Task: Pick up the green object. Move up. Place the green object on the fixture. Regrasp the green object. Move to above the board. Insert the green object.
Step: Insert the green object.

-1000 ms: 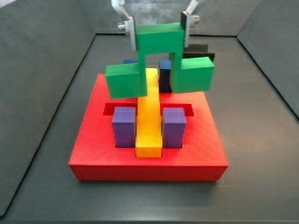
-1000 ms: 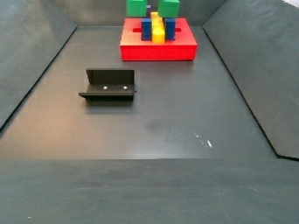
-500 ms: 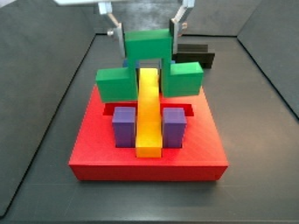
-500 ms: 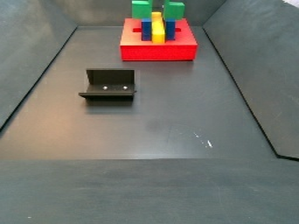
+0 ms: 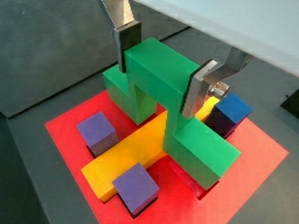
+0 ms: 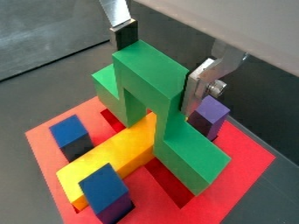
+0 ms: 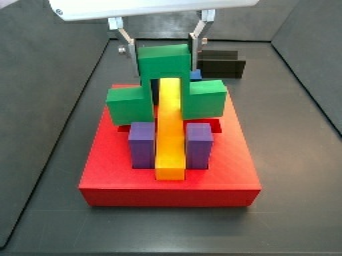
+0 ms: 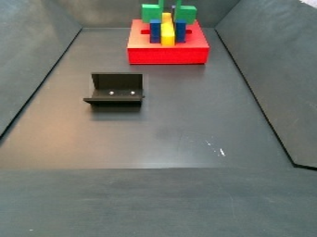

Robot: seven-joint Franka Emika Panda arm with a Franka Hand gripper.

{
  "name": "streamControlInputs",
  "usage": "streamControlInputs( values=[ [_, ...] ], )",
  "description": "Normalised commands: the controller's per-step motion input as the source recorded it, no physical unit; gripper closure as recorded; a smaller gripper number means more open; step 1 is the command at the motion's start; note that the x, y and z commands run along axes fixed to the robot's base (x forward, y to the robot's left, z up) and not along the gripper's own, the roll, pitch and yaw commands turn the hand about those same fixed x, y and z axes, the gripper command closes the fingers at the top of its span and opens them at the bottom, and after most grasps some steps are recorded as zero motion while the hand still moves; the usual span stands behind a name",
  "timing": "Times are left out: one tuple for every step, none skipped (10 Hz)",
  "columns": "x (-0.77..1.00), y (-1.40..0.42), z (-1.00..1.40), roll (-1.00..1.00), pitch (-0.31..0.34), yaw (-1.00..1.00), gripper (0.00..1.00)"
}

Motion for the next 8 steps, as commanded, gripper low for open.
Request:
streamControlInputs(
  values=[
    [0.0,0.0,-0.11,-0.03,-0.06,0.01,1.0],
    [0.0,0.0,-0.15,0.0,-0.06,0.0,1.0],
    [0.08,0.0,-0.05,0.0,-0.03,0.0,1.0],
    [0.18,0.0,-0.02,-0.01,-0.003,0.0,1.0],
    [0.29,0.0,0.0,-0.01,0.0,0.0,1.0],
    [0.35,0.0,0.01,-0.05,0.0,0.0,1.0],
    [0.31,0.0,0.03,-0.07,0.0,0.0,1.0],
    [0.18,0.0,0.0,0.0,0.0,0.0,1.0]
  ],
)
